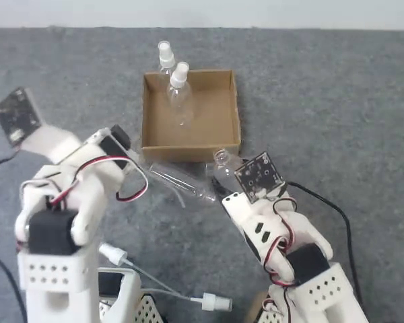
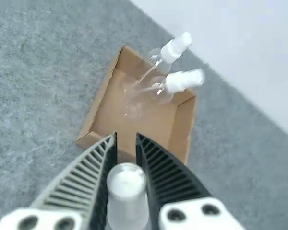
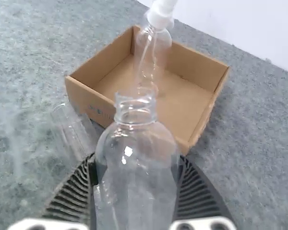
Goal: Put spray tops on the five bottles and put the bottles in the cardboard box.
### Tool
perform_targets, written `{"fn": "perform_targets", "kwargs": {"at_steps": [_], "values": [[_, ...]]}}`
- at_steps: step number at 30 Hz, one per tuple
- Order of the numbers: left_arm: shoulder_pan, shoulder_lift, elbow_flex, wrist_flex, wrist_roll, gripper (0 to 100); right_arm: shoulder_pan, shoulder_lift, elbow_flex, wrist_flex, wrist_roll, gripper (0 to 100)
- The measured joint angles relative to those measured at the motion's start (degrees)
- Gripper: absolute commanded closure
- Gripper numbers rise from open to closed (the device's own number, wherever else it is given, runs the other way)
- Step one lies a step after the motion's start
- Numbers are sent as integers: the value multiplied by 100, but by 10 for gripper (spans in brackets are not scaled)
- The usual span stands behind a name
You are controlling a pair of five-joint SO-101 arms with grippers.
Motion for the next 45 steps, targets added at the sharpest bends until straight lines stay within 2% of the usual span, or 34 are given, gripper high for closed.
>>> {"fn": "perform_targets", "kwargs": {"at_steps": [14, 19, 31, 36, 45], "values": [[-18, -1064, 0, -193, 826, 989, -571, -765, 545, 0, 396, 992], [-431, -1415, 0, -308, 1055, 989, -580, -862, 624, 0, 642, 992], [-598, -2004, 132, -440, 1108, 989, -862, -870, 624, 0, 721, 992], [-290, -2312, 510, -484, 1125, 989, -870, -870, 624, 0, 721, 992], [-202, -2708, 1108, -897, 1125, 989, -870, -870, 738, 0, 721, 992]]}}
